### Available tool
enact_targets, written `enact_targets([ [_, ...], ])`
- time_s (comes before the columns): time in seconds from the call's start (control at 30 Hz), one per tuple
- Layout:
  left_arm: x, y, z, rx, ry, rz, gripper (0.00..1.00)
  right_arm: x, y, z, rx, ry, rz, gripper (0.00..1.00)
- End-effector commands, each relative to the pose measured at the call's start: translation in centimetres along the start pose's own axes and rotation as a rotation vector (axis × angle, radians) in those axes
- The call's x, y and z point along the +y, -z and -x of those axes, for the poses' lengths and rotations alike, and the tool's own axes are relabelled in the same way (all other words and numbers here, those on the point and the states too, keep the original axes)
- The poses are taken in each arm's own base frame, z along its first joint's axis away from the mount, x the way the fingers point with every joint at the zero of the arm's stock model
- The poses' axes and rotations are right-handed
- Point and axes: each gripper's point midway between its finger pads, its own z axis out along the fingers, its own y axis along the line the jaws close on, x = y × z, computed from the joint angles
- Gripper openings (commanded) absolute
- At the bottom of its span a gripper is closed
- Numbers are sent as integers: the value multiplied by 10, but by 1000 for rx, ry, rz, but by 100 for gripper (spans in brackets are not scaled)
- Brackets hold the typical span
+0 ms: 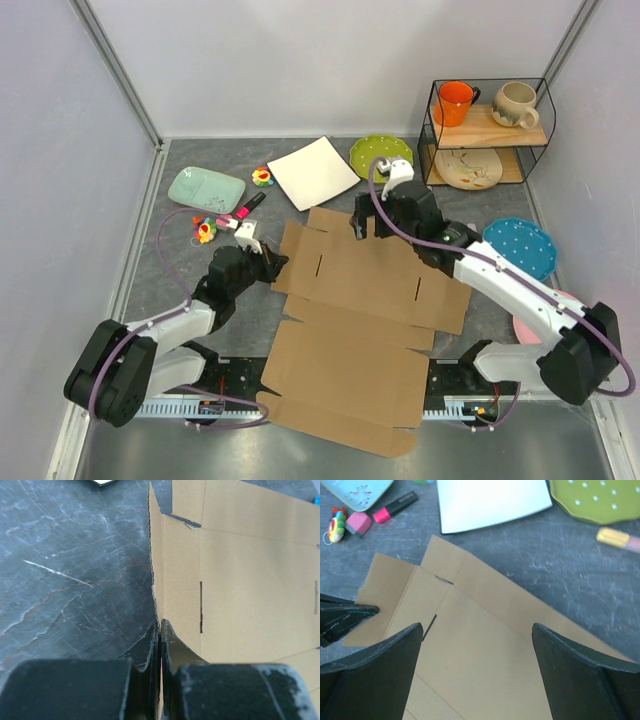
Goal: Fold the paper box
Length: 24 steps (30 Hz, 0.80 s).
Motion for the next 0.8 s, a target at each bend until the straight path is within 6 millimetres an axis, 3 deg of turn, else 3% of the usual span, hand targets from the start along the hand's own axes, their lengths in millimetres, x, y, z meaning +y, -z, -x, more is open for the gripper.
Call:
enact_targets([
  [0.0,-7,8,52,-280,-172,13,2,28,-7,34,-37,131,128,98],
  [0.07,-17,12,56,-297,-212,-24,2,38,-7,40,-31,196,179,98],
  [0.17,-27,18,62,-333,-258,-56,2,34,-12,38,-7,293,176,98],
  [0.3,-28,26,66,-383,-299,-58,2,34,-17,25,11,406,217,98],
  [0.4,-29,26,64,-380,-334,-66,2,28,-29,21,5,406,189,98],
  [0.57,-27,26,61,-364,-360,-58,2,26,-37,41,-91,366,192,98],
  [0.77,-24,26,58,-360,-360,-42,2,6,-65,44,-76,332,182,98],
])
